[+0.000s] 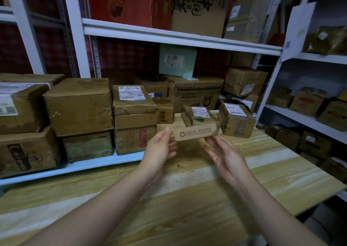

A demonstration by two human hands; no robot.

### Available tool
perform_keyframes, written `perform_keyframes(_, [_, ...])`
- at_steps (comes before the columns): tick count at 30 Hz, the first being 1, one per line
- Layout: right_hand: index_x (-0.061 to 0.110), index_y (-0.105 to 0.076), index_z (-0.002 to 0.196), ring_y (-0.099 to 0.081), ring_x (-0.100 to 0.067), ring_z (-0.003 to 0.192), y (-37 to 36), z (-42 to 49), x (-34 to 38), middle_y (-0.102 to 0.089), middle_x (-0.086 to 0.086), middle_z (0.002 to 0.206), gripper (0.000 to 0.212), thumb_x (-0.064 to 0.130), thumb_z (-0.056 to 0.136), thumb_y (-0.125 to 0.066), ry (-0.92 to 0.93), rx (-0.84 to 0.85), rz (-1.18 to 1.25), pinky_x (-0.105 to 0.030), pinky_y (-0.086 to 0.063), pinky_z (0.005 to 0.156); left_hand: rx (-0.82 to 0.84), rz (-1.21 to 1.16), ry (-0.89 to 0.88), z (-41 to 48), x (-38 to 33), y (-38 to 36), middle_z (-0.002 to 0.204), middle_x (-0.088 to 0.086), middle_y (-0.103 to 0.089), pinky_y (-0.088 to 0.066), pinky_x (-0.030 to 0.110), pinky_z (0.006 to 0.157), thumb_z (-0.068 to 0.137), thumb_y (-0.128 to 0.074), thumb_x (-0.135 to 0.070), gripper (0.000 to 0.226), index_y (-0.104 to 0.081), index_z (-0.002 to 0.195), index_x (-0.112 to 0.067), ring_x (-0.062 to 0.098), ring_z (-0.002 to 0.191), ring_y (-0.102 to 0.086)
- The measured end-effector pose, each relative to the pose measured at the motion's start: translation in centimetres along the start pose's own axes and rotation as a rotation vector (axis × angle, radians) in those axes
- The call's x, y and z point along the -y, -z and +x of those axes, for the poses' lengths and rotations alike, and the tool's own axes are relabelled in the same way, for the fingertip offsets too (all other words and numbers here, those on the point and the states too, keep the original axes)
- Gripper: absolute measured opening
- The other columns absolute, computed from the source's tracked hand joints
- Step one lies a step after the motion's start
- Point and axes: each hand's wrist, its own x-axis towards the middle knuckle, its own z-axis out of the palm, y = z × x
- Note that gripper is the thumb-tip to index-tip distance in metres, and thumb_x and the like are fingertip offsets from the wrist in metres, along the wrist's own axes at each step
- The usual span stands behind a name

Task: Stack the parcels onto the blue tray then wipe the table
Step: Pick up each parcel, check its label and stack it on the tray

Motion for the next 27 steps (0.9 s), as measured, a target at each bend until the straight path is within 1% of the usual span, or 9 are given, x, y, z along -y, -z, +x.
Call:
perform_keyframes(3, [0.002,-0.066,0.107,-0.061,-0.029,0.121,-0.3,-0.4,0.3,-0.069,-0.02,0.12,0.019,0.003,0.099,-0.05,-0.009,-0.008,0.016,-0.047,-0.043,0.111,0.026,-0.035,0.088,-0.2,0.0,0.3,0.099,0.008,-0.07,-0.058,0.031,0.079,0.1,-0.05,-0.031,0.023,-0.062,0.109,-0.014,0.017,0.09,-0.067])
perform_keyframes(6, [-0.002,-0.063,0.123,-0.058,-0.032,0.127,-0.2,-0.2,0.2,-0.067,-0.022,0.124,0.028,0.004,0.099,-0.051,-0.012,-0.03,0.022,-0.046,-0.043,0.111,0.037,-0.049,0.115,-0.1,0.4,0.4,0.106,0.012,-0.07,-0.056,0.021,0.056,0.093,-0.062,-0.011,0.027,-0.058,0.12,-0.012,0.016,0.079,-0.069])
perform_keyframes(7, [-0.001,-0.061,0.128,-0.056,-0.033,0.128,-0.2,0.0,0.1,-0.067,-0.022,0.125,0.031,0.004,0.099,-0.051,-0.006,-0.035,0.033,-0.045,-0.043,0.111,0.038,-0.038,0.107,0.0,0.6,0.4,0.106,0.009,-0.07,-0.053,0.018,0.054,0.092,-0.062,-0.004,0.032,-0.056,0.122,-0.012,0.015,0.078,-0.068])
perform_keyframes(11, [-0.001,-0.058,0.132,-0.058,-0.032,0.127,0.1,0.3,-0.1,-0.067,-0.023,0.124,0.036,-0.003,0.097,-0.051,0.005,-0.023,0.08,-0.036,-0.046,0.103,0.054,-0.009,0.09,0.4,1.5,0.4,0.098,-0.002,-0.062,-0.051,0.015,0.06,0.088,-0.056,0.013,0.045,-0.052,0.126,-0.012,0.015,0.093,-0.063])
perform_keyframes(17, [-0.004,-0.06,0.127,-0.061,-0.027,0.124,-0.2,-0.1,-0.1,-0.066,-0.02,0.127,0.034,-0.009,0.096,-0.049,0.021,0.058,0.046,-0.034,-0.051,0.099,0.041,0.013,0.103,1.3,2.7,0.6,0.117,0.009,-0.065,-0.055,0.023,0.065,0.085,-0.048,0.021,0.056,-0.05,0.128,-0.015,0.023,0.104,-0.066])
perform_keyframes(20, [0.002,-0.065,0.122,-0.061,-0.028,0.123,-0.2,-0.3,0.0,-0.069,-0.018,0.125,0.029,-0.002,0.097,-0.052,0.022,0.117,-0.033,-0.039,-0.05,0.103,0.015,0.021,0.094,1.6,2.9,0.6,0.123,0.011,-0.063,-0.056,0.028,0.071,0.083,-0.047,0.024,0.064,-0.046,0.135,-0.014,0.024,0.106,-0.065])
perform_keyframes(22, [0.008,-0.066,0.124,-0.064,-0.027,0.119,-0.2,-0.3,0.0,-0.071,-0.015,0.12,0.03,0.009,0.095,-0.057,0.035,0.132,-0.141,-0.043,-0.049,0.106,0.012,0.016,0.073,1.5,2.8,0.5,0.121,0.011,-0.065,-0.055,0.024,0.064,0.081,-0.048,0.025,0.067,-0.045,0.135,-0.013,0.022,0.1,-0.066])
perform_keyframes(25, [0.017,-0.066,0.122,-0.069,-0.018,0.105,-0.4,-0.5,-0.2,-0.074,-0.007,0.116,0.039,0.022,0.084,-0.065,0.07,0.202,-0.26,-0.034,-0.056,0.088,-0.01,0.025,0.028,1.4,2.8,0.4,0.114,0.007,-0.068,-0.053,0.018,0.057,0.079,-0.05,0.025,0.068,-0.047,0.133,-0.016,0.02,0.093,-0.067])
perform_keyframes(27, [0.017,-0.064,0.125,-0.07,-0.014,0.101,-0.3,-0.3,-0.4,-0.074,-0.006,0.116,0.045,0.02,0.081,-0.069,0.098,0.211,-0.332,-0.029,-0.056,0.081,-0.036,0.042,-0.007,1.4,2.7,0.5,0.11,0.003,-0.069,-0.053,0.018,0.058,0.079,-0.052,0.024,0.066,-0.049,0.131,-0.016,0.017,0.09,-0.068])
